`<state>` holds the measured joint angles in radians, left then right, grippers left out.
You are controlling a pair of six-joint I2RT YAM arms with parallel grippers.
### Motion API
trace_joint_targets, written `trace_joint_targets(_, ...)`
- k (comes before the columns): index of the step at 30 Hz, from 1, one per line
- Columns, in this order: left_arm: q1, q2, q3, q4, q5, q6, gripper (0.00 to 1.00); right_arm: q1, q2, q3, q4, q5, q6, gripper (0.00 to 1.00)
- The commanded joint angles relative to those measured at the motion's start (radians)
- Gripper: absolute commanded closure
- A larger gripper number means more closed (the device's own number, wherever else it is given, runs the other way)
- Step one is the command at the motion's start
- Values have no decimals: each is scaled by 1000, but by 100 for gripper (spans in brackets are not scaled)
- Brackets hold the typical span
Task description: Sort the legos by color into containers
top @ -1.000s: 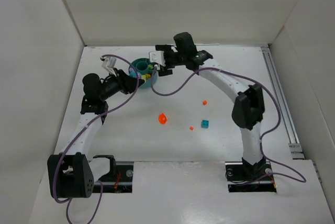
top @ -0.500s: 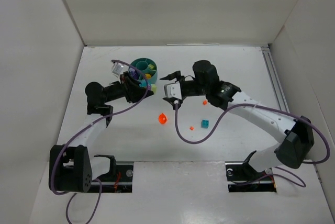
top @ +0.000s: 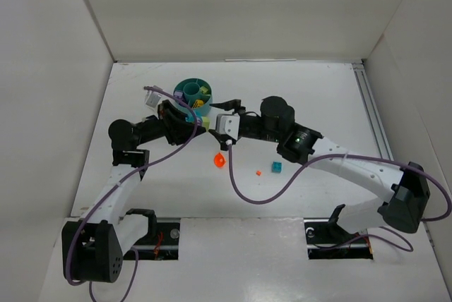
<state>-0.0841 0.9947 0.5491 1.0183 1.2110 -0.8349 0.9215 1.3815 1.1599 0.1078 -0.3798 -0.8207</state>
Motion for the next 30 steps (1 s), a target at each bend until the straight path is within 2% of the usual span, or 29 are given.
trace_joint_targets(1, -5, -24, 8, 12, -2, 23, 96, 33, -48, -31, 128, 68, 51, 25)
trace_joint_targets(20, -5, -24, 8, 55, -2, -6, 97, 42, 20, 23, 148, -73, 71, 28)
trace_joint_targets(22, -5, -24, 8, 65, -2, -6, 97, 42, 21, 23, 148, -64, 71, 31)
trace_joint_targets(26, -5, -33, 8, 65, -2, -6, 97, 42, 21, 23, 148, -54, 89, 45)
trace_joint_targets(30, -5, -33, 8, 65, -2, -6, 99, 42, 21, 23, 181, -73, 103, 44)
